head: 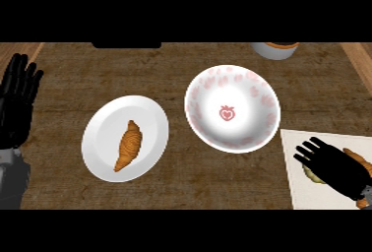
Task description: Pick the squash from the placemat and place it in the bowl
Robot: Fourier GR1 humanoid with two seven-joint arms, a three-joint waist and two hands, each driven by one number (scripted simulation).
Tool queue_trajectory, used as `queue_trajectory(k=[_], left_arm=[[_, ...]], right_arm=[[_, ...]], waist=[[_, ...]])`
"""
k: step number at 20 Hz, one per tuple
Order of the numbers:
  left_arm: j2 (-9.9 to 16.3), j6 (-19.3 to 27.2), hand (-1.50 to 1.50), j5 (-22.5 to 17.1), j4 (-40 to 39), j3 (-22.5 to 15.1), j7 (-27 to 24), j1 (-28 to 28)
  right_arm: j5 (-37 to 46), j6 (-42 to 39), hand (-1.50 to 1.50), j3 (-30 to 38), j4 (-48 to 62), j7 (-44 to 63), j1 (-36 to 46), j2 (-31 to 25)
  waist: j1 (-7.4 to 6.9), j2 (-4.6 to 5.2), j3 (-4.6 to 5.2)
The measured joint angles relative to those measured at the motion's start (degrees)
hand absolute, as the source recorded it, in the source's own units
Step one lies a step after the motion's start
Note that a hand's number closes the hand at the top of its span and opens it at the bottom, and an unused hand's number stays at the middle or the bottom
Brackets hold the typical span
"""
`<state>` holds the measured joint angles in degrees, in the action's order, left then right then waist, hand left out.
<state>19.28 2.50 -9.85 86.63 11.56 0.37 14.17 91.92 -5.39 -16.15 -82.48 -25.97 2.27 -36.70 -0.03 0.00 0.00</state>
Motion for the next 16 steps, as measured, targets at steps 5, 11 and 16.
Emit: queue_trajectory(k=[5, 11, 16], left_arm=[[-1.44, 0.08, 0.0, 1.18, -0.64, -0.46, -1.41, -0.67], [-0.89, -0.02, 0.0, 1.22, -1.27, 1.16, -1.28, -0.3], [0.43, 1.22, 0.0, 1.22, -1.29, 3.91, -1.18, -2.83]], right_arm=[[-0.25, 4.42, 1.5, 1.42, 3.19, -4.74, 2.56, 1.12], [-1.25, 6.85, 1.5, 5.51, 3.45, -2.93, -0.07, 3.73], [-12.15, 3.2, 1.5, 20.87, 6.43, 10.43, -6.43, 10.16]], waist=[[-0.04, 0.01, -0.01], [0.93, -0.3, 0.15], [7.11, -1.65, 0.22]])
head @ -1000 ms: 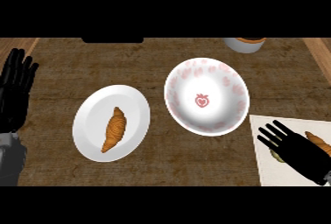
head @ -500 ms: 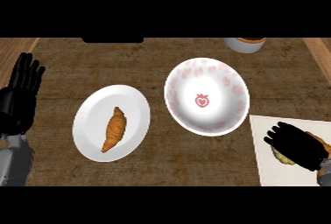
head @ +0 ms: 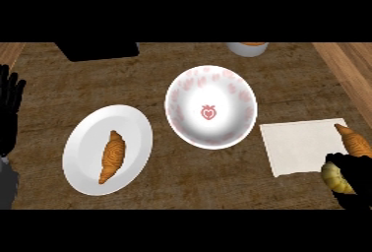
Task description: Pick the squash from the placemat and place it in the bowl
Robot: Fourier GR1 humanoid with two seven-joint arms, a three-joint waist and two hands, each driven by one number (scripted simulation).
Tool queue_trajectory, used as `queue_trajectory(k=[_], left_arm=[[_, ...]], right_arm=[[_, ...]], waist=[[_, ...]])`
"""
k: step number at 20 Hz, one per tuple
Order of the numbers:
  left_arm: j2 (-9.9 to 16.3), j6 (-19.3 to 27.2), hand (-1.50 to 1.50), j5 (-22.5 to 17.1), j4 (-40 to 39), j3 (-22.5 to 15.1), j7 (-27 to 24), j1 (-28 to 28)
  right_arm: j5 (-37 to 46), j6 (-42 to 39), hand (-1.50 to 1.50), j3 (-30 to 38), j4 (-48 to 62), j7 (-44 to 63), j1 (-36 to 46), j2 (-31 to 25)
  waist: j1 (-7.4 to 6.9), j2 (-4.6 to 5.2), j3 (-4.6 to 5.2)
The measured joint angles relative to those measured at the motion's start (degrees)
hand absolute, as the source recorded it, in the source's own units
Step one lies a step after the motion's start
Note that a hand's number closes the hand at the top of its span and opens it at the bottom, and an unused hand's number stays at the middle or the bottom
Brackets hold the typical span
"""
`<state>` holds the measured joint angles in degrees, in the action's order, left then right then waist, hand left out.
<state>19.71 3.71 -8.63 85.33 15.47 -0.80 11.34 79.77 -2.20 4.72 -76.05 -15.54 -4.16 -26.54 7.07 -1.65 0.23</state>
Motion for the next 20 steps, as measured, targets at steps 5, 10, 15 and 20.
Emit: queue_trajectory(k=[5, 10, 15, 20], left_arm=[[0.22, 0.21, 0.0, -0.27, 1.01, 0.94, -0.07, -1.73], [0.23, -0.69, 0.0, -0.75, 1.99, 0.51, 0.32, -1.7], [-0.34, -1.17, 0.0, -0.58, 2.12, -0.55, 0.23, -1.2], [-0.58, -1.48, 0.0, -0.51, 2.14, -1.13, 0.19, -0.33]], right_arm=[[-10.36, -1.17, 1.5, 13.22, -2.75, 10.28, -8.12, 6.4], [-16.4, -1.32, 1.5, 21.85, -16.2, 16.35, -18.9, 10.33], [-23.61, -5.6, 1.5, 25.87, -36.05, 18.74, -27.7, 14.84], [-30.01, -10.94, 1.5, 26.64, -56.46, 21.2, -32.57, 18.82]], waist=[[1.05, -0.21, 0.31], [-0.89, 0.46, 0.18], [-2.65, 0.93, 0.11], [-3.92, 1.13, 0.11]])
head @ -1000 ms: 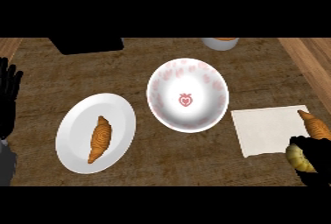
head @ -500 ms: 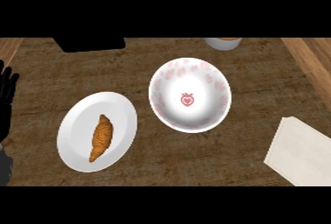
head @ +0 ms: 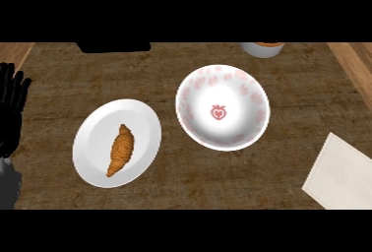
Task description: Pick the squash from the placemat and place it in the bowl
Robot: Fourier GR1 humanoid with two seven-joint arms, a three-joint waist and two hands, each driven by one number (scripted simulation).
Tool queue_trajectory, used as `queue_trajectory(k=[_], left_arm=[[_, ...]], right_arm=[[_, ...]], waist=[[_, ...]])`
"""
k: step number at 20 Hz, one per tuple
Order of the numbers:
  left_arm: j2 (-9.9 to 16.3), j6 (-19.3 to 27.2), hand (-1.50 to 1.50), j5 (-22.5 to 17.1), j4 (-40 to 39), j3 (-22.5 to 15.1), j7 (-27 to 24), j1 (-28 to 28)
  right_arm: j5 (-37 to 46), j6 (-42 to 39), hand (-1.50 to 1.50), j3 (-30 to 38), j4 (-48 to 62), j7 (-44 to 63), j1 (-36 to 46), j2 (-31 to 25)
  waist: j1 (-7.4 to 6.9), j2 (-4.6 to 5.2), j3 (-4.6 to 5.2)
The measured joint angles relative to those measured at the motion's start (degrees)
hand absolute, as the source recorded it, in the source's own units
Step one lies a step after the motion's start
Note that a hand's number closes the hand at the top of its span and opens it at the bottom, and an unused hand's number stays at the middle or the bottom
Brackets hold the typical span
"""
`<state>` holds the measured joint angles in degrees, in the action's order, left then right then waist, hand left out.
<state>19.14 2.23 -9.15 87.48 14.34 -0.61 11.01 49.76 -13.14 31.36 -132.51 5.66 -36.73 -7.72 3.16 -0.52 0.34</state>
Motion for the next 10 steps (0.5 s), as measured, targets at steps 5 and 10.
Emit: queue_trajectory(k=[5, 10], left_arm=[[0.13, -0.62, 0.0, -0.19, 0.2, -0.3, 0.41, 0.27], [0.01, -0.59, 0.0, 0.16, -0.62, -0.77, 0.39, 1.67]], right_arm=[[-1.52, -2.41, 1.5, -1.95, -2.34, 1.79, 3.69, 1.67], [-2.51, -5.02, 1.5, -6.53, -2.98, 6.0, 11.64, 3.42]], waist=[[-1.15, 0.1, -0.04], [-1.77, 0.27, 0.03]])
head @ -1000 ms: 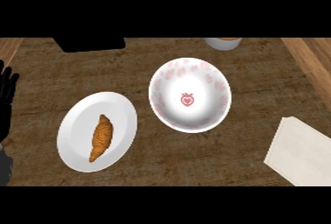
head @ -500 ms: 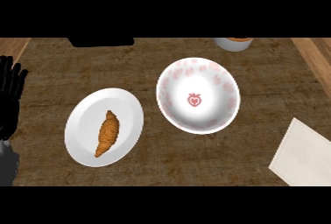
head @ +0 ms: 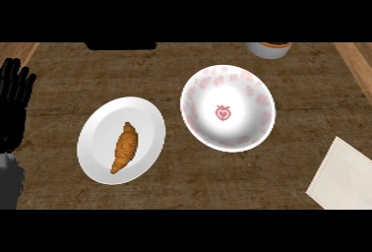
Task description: Pick the squash from the placemat and place it in the bowl
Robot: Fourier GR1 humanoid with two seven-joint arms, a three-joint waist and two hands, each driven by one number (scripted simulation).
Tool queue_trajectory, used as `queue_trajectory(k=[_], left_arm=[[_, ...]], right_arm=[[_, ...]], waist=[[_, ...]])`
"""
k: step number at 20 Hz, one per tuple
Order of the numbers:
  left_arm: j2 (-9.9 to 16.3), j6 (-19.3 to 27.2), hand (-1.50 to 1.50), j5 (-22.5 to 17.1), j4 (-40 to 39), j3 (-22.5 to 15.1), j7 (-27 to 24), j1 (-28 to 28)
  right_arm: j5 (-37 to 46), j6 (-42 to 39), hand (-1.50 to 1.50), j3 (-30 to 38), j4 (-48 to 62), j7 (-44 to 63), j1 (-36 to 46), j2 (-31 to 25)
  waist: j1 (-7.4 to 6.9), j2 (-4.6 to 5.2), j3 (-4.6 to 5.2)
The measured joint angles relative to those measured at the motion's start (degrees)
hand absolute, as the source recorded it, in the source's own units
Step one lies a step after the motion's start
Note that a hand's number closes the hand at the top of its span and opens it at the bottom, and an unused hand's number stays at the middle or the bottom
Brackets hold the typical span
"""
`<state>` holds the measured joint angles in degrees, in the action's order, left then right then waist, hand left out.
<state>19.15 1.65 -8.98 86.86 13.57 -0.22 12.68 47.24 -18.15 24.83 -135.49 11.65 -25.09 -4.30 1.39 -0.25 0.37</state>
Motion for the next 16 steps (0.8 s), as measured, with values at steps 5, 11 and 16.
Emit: queue_trajectory(k=[5, 11, 16], left_arm=[[-0.24, -0.59, 0.0, -0.24, -0.17, -0.57, 0.15, 0.91], [-1.15, -0.69, 0.0, 0.53, -1.23, -1.71, -0.73, 1.5], [-1.4, -0.45, 0.0, 0.79, -1.32, -1.71, -0.67, 1.83]], right_arm=[[-0.5, -4.17, 1.5, -5.72, -0.08, 9.81, 10.16, 1.06], [-0.33, -11.89, 1.5, -13.89, 0.83, 28.48, 28.01, 0.32], [2.71, -13.82, 1.5, -21.56, 6.02, 40.29, 44.54, 2.21]], waist=[[-1.22, 0.15, 0.01], [-2.39, 0.29, 0.01], [-2.56, 0.28, -0.13]])
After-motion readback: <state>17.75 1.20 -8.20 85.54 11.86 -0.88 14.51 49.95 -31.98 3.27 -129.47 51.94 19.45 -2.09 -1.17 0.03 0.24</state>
